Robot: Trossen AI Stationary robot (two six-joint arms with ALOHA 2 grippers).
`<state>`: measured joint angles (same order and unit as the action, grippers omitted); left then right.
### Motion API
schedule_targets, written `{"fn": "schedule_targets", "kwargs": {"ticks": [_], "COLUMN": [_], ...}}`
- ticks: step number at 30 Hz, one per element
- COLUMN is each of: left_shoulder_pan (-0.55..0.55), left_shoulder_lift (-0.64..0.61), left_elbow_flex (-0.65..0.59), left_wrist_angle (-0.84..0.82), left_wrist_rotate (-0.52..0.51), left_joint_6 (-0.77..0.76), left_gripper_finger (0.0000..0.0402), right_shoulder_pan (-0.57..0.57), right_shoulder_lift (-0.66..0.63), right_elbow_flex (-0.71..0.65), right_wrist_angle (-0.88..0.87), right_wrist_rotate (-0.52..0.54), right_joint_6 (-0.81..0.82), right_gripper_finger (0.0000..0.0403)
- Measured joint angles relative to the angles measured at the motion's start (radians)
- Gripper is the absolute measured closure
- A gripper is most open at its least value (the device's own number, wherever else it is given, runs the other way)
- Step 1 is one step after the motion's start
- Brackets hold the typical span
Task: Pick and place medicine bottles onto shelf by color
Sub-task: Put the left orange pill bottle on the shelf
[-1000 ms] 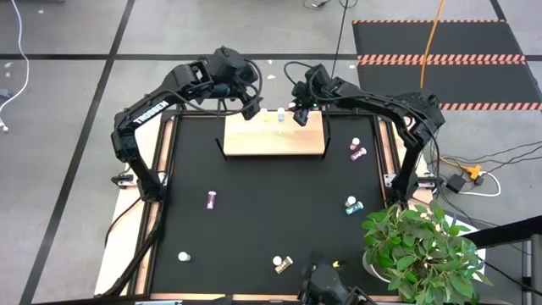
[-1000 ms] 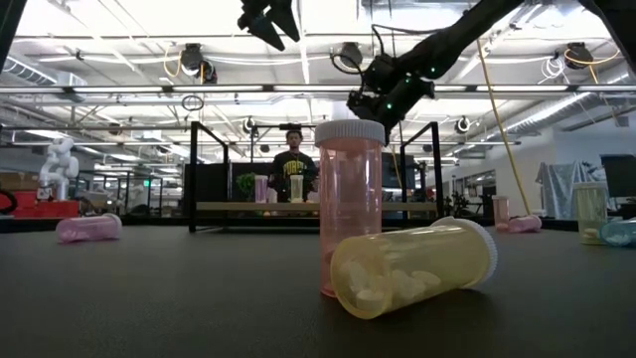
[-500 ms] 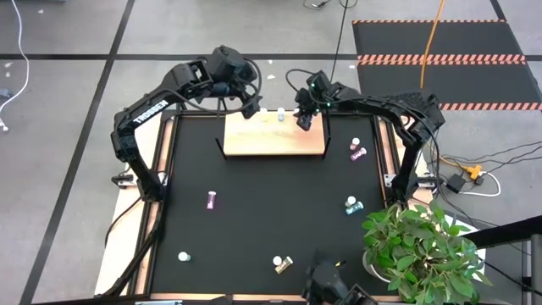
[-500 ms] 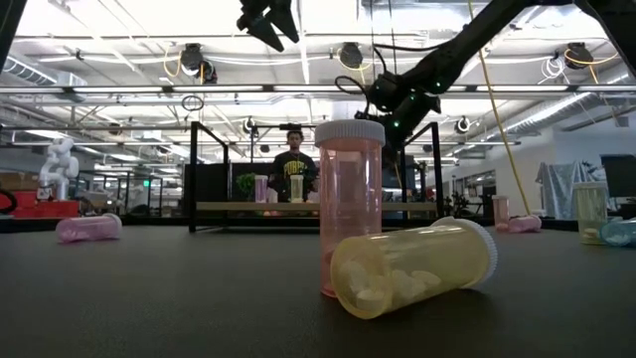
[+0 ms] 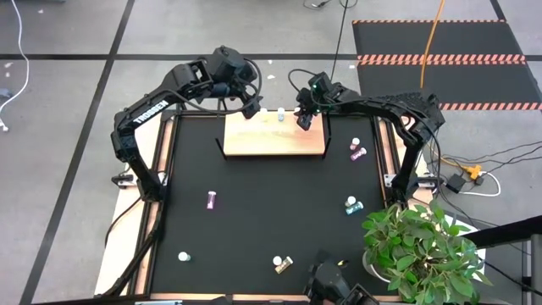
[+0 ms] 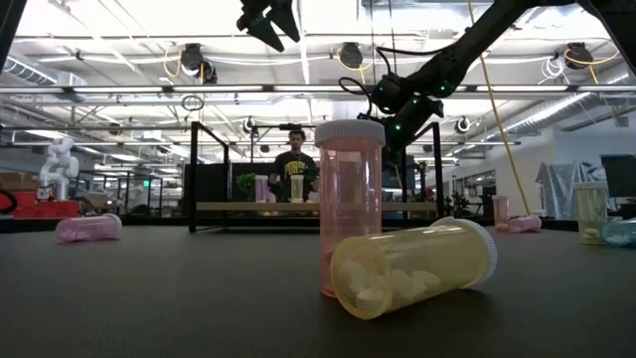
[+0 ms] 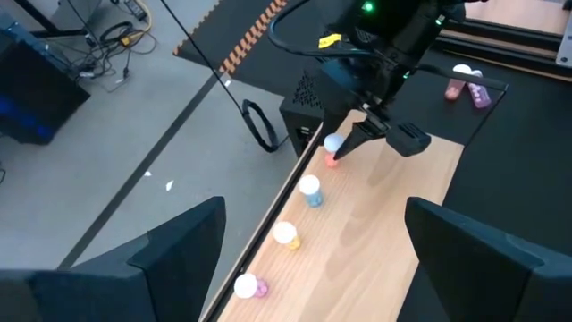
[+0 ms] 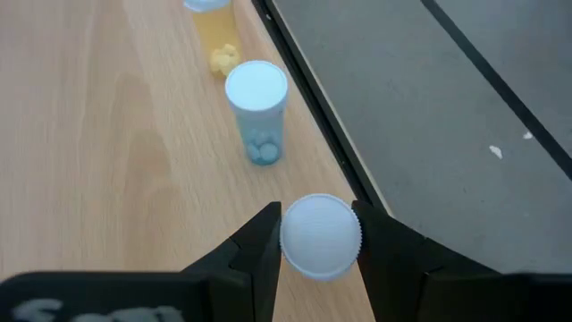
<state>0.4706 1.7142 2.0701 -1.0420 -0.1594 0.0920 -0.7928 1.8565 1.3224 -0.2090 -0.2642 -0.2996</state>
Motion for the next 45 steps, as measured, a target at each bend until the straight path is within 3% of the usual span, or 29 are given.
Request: {"fn": "schedule_targets", "kwargs": {"ticks": [14, 28, 37, 40, 45], "left_shoulder_pan": [0.000, 0.000, 0.000, 0.000, 0.000], "left_shoulder_lift": [0.001, 0.001, 0.001, 0.001, 0.001], "left_elbow_flex": [0.000, 0.000, 0.000, 0.000, 0.000], "left_wrist_angle": [0.023, 0.026, 0.023, 0.022, 0.026], "left_wrist_rotate": [0.000, 0.000, 0.000, 0.000, 0.000], "left_joint_6": [-0.001, 0.007, 0.015, 0.036, 0.093], "left_gripper_finger": [0.0055, 0.0055, 0.0055, 0.0055, 0.0055], "right_shoulder_pan": [-0.004, -0.005, -0.004, 0.012, 0.089], "right_shoulder_lift": [0.001, 0.002, -0.022, -0.071, -0.177], "right_elbow_flex": [0.000, 0.000, -0.005, -0.010, 0.035], "right_wrist_angle": [-0.008, -0.033, -0.065, -0.103, -0.201], "right_wrist_rotate": [0.000, 0.001, -0.021, -0.012, 0.150], "right_joint_6": [0.045, 0.050, 0.046, -0.030, -0.327], "right_gripper_finger": [0.0278, 0.0204, 0.0201, 0.0201, 0.0198]}}
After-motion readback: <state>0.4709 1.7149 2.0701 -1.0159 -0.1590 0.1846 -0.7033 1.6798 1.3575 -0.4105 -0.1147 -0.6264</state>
